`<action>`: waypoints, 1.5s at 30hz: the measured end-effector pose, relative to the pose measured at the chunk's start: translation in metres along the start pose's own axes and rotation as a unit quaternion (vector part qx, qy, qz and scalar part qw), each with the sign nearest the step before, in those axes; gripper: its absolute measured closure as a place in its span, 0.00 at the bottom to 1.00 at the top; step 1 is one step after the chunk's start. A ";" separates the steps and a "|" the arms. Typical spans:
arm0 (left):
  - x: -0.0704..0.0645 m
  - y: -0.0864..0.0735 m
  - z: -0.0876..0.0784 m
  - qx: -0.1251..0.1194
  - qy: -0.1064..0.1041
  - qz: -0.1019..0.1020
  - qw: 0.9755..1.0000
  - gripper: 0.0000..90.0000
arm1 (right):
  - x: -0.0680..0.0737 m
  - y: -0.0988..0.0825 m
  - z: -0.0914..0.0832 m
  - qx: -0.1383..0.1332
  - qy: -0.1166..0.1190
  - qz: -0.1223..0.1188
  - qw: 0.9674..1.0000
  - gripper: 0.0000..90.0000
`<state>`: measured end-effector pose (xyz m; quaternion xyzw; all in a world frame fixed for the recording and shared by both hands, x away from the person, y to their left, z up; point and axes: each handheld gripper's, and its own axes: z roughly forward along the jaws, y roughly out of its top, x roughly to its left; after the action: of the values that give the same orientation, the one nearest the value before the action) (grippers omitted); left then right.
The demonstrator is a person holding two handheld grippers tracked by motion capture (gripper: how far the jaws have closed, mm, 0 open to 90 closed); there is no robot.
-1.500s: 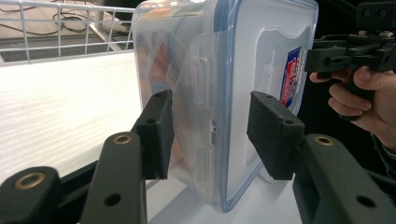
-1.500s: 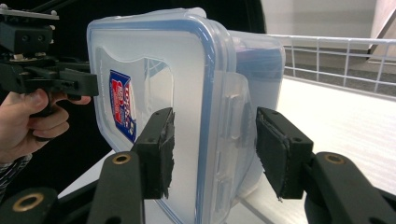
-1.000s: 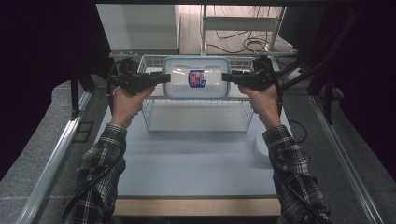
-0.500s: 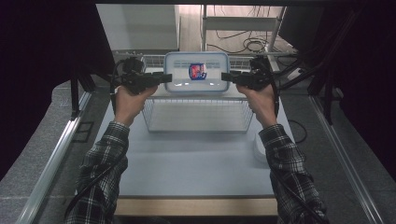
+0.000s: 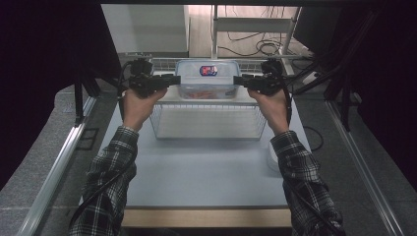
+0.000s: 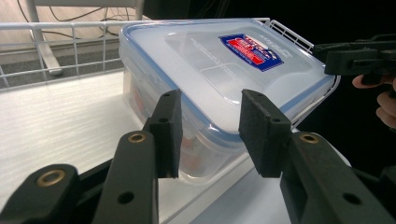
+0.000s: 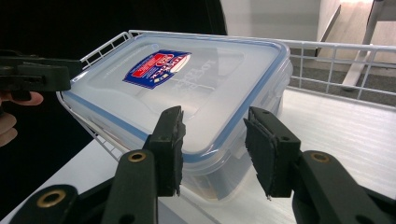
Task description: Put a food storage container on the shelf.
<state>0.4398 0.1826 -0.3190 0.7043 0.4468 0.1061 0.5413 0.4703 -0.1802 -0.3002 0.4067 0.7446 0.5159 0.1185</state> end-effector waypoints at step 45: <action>-0.048 -0.132 -0.032 0.021 -0.008 0.126 0.992 0.02 | 0.038 -0.098 -0.040 0.007 0.035 -0.120 0.992 0.10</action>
<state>0.3237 0.1704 -0.4041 0.7671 0.3518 0.1586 0.5125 0.3747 -0.1923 -0.3578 0.2972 0.7950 0.5069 0.1510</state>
